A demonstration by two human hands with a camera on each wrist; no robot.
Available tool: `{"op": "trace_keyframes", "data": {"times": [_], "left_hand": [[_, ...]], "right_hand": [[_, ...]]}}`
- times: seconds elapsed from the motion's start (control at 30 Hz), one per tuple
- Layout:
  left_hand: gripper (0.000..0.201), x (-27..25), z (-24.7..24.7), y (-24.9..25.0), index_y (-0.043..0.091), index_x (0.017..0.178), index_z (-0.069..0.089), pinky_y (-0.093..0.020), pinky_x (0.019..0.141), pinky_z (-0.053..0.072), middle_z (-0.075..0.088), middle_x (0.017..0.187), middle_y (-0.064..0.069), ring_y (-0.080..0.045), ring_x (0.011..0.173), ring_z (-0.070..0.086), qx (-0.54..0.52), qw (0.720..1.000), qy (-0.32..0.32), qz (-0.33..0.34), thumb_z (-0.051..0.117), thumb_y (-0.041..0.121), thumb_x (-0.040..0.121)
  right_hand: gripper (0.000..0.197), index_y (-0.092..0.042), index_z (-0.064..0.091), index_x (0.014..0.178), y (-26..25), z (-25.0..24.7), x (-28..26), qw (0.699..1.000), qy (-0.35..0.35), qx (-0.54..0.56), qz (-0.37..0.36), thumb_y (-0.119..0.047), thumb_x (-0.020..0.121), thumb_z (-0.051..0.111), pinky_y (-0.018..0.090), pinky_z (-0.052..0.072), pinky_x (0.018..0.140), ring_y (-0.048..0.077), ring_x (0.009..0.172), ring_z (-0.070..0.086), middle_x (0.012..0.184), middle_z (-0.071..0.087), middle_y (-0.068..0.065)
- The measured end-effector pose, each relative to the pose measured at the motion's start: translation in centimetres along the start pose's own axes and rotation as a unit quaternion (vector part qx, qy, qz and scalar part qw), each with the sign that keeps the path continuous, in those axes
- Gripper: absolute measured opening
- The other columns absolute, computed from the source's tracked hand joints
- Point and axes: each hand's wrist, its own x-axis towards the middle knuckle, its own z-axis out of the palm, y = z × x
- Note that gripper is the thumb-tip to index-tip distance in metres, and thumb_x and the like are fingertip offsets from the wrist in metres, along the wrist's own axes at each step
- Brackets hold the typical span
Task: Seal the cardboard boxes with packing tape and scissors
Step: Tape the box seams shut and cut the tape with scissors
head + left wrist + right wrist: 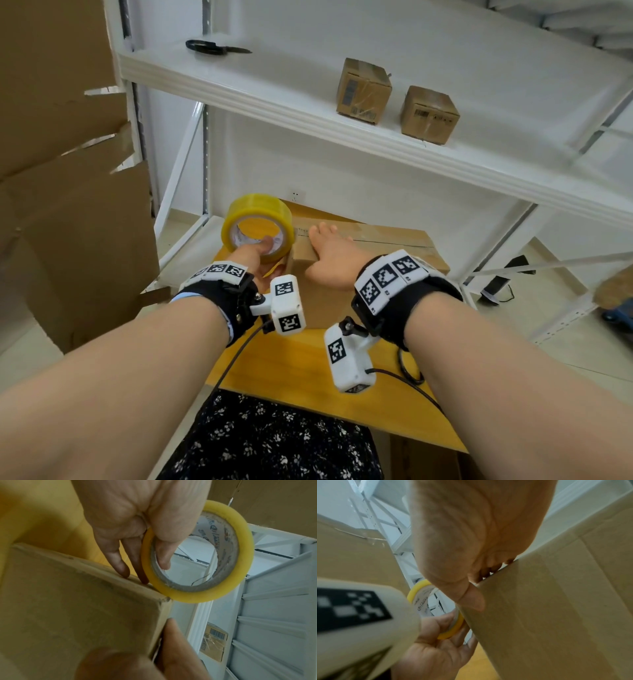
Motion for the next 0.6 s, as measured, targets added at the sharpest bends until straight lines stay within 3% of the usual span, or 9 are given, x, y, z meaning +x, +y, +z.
{"op": "trace_keyframes", "data": {"times": [0.2,0.33,0.47,0.53,0.6], "left_hand": [[0.038,0.1,-0.4,0.5,0.002,0.126,0.057,-0.038,0.062,0.054,0.07,0.103,-0.015,-0.029,0.094,0.068,0.007,1.0,-0.011,-0.003,0.064,0.018,0.093],[0.034,0.0,-0.5,0.5,0.004,0.123,0.056,-0.038,0.062,0.053,0.068,0.096,-0.013,-0.025,0.081,0.066,0.015,1.0,-0.011,-0.006,0.063,0.018,0.093],[0.03,0.2,-0.9,-0.1,0.006,0.118,0.056,-0.04,0.063,0.053,0.068,0.1,-0.013,-0.024,0.081,0.064,0.014,1.0,-0.001,-0.028,0.064,0.02,0.092],[0.02,0.1,-0.9,-0.5,0.004,0.105,0.057,-0.039,0.065,0.052,0.067,0.091,-0.013,-0.023,0.076,0.064,0.004,0.999,-0.003,-0.034,0.063,0.019,0.093],[0.016,0.0,-0.8,-0.6,0.004,0.092,0.056,-0.04,0.071,0.051,0.066,0.084,-0.012,-0.023,0.073,0.063,-0.001,0.999,-0.006,-0.035,0.062,0.019,0.094]], "right_hand": [[0.087,-0.011,-0.003,0.159,-1.3,1.0,0.5,0.998,0.015,-0.036,-0.049,-0.023,0.093,0.053,0.042,0.003,0.125,0.022,0.153,-0.006,0.166,-0.007,0.008],[0.083,-0.014,-0.001,0.159,-0.6,-0.1,0.3,0.998,-0.01,-0.012,-0.059,-0.016,0.095,0.052,0.04,0.005,0.125,0.021,0.153,-0.003,0.167,-0.007,0.006],[0.084,-0.017,-0.002,0.159,-0.3,-0.1,-0.1,0.998,-0.025,-0.001,-0.06,-0.015,0.095,0.052,0.037,0.004,0.125,0.019,0.153,-0.005,0.166,-0.009,0.003],[0.081,-0.017,0.003,0.16,-0.2,-0.8,-0.4,0.997,-0.033,0.042,-0.05,-0.018,0.097,0.054,0.035,0.011,0.123,0.021,0.153,0.003,0.167,-0.001,0.005],[0.075,-0.021,0.014,0.159,-0.1,-1.7,-0.4,0.993,-0.019,0.115,-0.022,-0.022,0.097,0.055,0.033,0.025,0.114,0.026,0.149,0.021,0.165,0.017,0.006]]}}
